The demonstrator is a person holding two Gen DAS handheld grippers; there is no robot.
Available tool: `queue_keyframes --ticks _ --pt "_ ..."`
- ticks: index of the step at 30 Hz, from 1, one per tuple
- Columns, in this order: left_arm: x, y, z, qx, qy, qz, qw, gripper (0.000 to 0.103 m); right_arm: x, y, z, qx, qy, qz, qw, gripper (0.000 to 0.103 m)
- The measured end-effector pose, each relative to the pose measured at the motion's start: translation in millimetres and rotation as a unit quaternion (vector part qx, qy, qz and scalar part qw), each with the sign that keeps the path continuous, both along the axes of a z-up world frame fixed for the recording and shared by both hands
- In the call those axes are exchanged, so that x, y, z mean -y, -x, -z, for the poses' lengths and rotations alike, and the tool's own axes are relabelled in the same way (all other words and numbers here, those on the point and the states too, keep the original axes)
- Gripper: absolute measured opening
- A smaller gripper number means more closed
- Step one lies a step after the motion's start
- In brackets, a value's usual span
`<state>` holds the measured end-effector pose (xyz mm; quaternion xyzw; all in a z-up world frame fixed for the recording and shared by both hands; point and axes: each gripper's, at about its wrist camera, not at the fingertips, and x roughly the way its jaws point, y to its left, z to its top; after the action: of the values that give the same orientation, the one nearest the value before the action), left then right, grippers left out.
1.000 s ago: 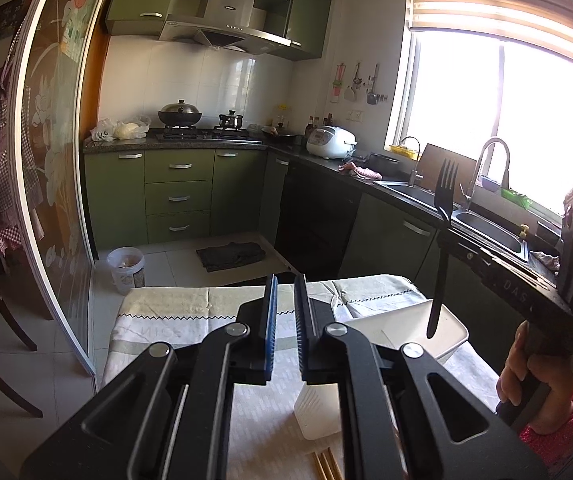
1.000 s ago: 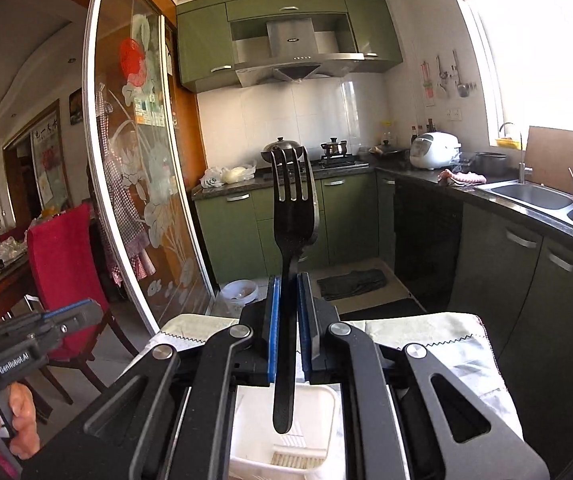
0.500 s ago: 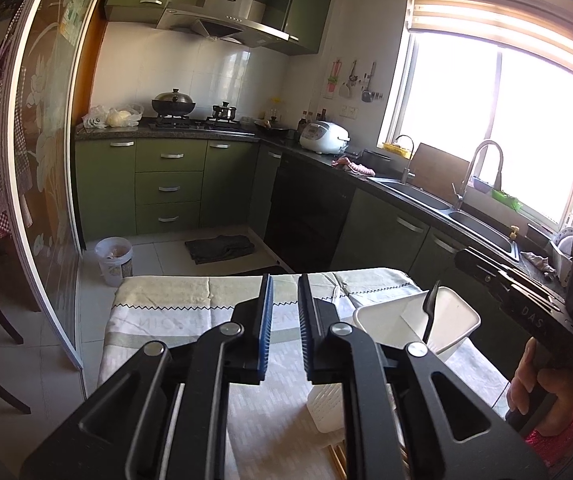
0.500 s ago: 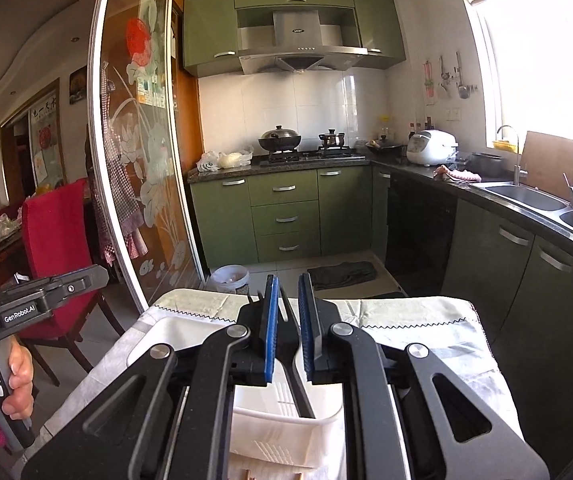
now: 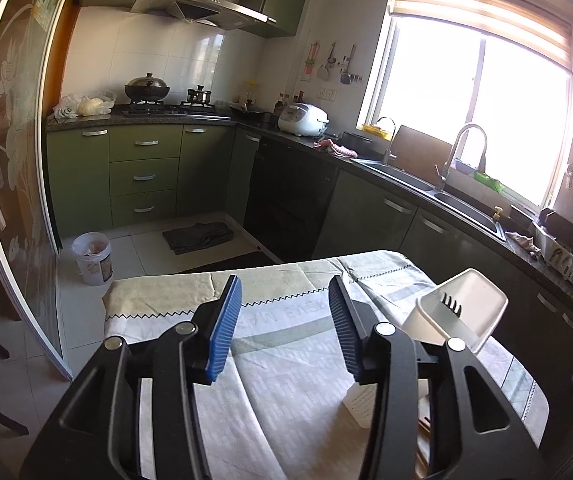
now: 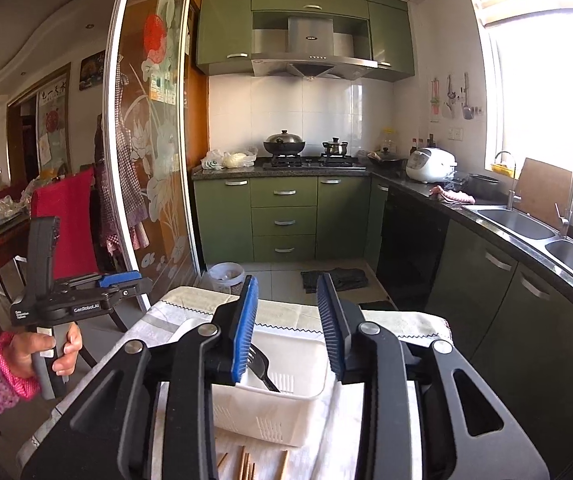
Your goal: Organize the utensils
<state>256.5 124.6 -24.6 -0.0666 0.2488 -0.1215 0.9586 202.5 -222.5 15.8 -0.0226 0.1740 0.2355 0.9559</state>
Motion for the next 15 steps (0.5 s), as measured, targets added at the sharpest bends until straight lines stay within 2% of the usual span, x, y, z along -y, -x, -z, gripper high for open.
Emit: queue_keyframes --ticks 2,4,6,12,15 --pt "-4.8 -14.1 5.1 -0.007 -0.007 0.021 0.9997 0.044 3.6 2.2 -4.5 -0.007 0.004 0.006 1.0 0.034" --pt "-3.5 -29.4 9.4 -0.009 -0.03 0.033 0.9989 0.043 6.7 2.5 -8.0 -0.015 0.007 0.008 1.0 0.041" --pt "-1.2 -46.4 13.7 -0.012 -0.049 0.052 0.9974 0.043 7.5 1.7 -11.2 -0.022 0.011 0.011 1.0 0.044" --pt "9.8 -89.7 26.0 -0.025 -0.077 0.103 0.9913 0.043 8.2 -20.1 -17.1 -0.062 0.018 0.01 0.998 0.044" --pt "22.5 -107.7 34.7 -0.029 -0.099 0.136 0.9854 0.039 11.9 -37.5 -18.1 -0.081 0.015 0.012 0.997 0.045"
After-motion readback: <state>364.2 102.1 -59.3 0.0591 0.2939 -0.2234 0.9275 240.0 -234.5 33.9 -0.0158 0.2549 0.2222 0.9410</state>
